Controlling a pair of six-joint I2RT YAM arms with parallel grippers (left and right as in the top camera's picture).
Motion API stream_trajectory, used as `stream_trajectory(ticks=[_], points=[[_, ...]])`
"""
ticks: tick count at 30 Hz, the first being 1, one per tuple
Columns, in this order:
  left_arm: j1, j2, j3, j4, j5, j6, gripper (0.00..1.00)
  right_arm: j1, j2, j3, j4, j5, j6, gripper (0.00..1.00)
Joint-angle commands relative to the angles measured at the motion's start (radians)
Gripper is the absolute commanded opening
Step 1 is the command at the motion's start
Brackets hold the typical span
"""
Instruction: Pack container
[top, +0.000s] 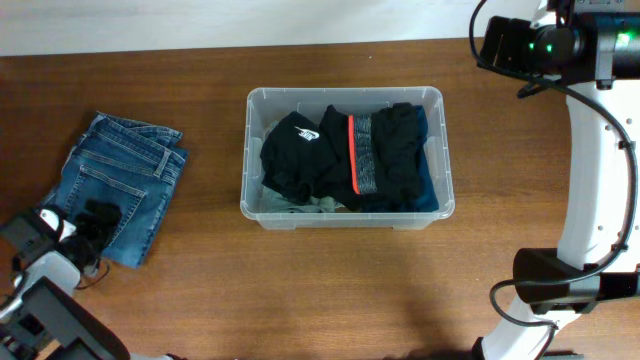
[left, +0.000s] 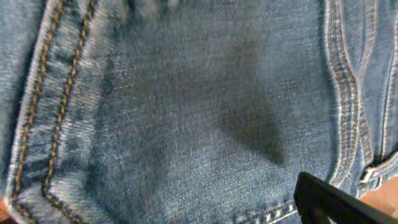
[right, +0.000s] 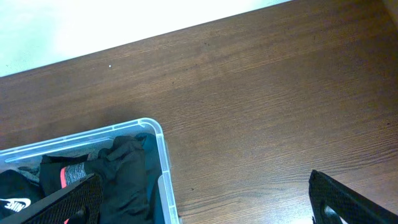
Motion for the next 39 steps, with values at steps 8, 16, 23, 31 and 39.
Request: stream_trajectory(ticks=[8,16,23,31,39], points=[[0.013,0.161,-0.092,0.025,0.132,-0.018,0.73,-0.006,-0.003,0.002,0.0,0.012,0.004,0.99],[0.015,0.166,-0.091,0.036,0.134,-0.022,0.07,-0.006,-0.003,0.002,0.0,0.012,0.004,0.98],[0.016,0.16,-0.072,0.039,0.205,-0.023,0.01,-0.006,-0.003,0.002,0.0,0.012,0.004,0.98],[0.014,0.024,0.012,0.002,0.412,-0.114,0.0,-0.006,-0.003,0.002,0.0,0.012,0.004,0.98],[0.014,-0.239,0.092,-0.07,0.377,-0.119,0.01,-0.006,-0.003,0.002,0.0,0.012,0.004,0.99]])
